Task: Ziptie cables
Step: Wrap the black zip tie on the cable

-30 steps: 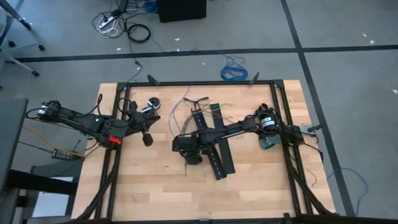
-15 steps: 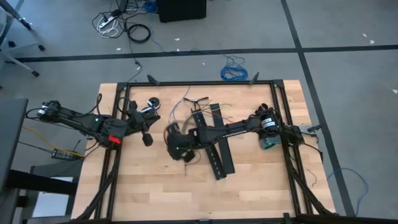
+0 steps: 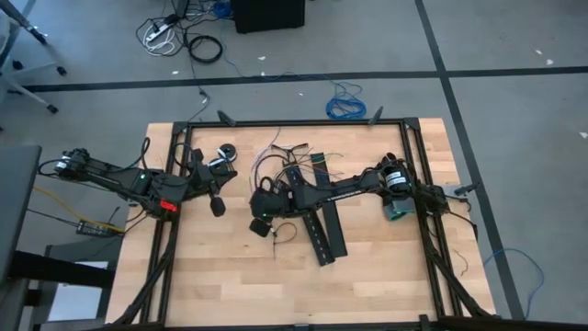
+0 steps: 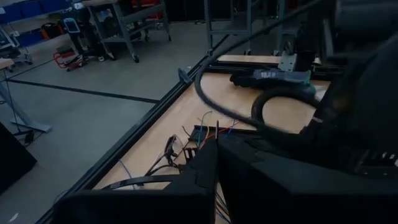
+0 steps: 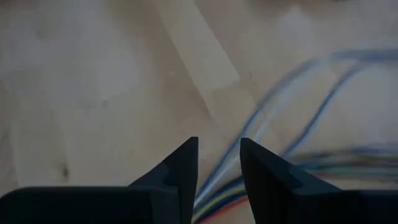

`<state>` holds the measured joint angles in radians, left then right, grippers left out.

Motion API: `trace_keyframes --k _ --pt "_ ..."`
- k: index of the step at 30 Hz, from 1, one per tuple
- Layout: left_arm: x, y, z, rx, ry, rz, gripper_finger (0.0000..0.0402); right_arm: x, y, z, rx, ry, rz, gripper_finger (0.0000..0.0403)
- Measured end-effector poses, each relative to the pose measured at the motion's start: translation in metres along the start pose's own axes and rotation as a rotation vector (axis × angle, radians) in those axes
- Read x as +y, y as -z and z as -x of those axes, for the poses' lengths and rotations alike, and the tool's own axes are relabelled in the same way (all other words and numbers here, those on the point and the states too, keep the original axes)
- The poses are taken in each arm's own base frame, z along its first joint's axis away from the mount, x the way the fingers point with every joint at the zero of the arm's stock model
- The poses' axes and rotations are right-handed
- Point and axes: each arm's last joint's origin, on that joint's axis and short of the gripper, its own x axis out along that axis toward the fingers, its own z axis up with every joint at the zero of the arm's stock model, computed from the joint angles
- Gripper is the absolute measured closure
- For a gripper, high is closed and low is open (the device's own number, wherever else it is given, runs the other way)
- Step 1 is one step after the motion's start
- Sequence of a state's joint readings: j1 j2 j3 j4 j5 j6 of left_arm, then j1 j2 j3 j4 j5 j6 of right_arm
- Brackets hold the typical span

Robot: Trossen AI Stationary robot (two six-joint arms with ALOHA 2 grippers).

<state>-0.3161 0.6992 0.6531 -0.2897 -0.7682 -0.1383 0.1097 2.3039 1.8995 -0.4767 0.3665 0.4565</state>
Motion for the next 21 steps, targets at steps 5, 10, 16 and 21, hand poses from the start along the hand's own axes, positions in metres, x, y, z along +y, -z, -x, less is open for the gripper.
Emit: trace_keyframes --k 5,10,16,21 --pt "0.0 0.0 0.0 0.0 0.005 0.001 0.0401 -0.002 0.015 -0.007 0.025 0.043 -0.063 0.029" --pt "0.0 -0.001 0.0 -0.006 0.006 0.007 0.0402 0.007 0.033 -0.009 0.044 0.027 -0.08 0.029" --pt "0.0 -0.002 0.0 -0.012 0.008 0.016 0.0402 0.017 0.05 -0.011 0.058 -0.024 -0.128 0.029" --pt "-0.001 -0.004 0.0 -0.029 0.019 0.031 0.0402 0.026 0.058 -0.011 0.055 -0.094 -0.17 0.029"
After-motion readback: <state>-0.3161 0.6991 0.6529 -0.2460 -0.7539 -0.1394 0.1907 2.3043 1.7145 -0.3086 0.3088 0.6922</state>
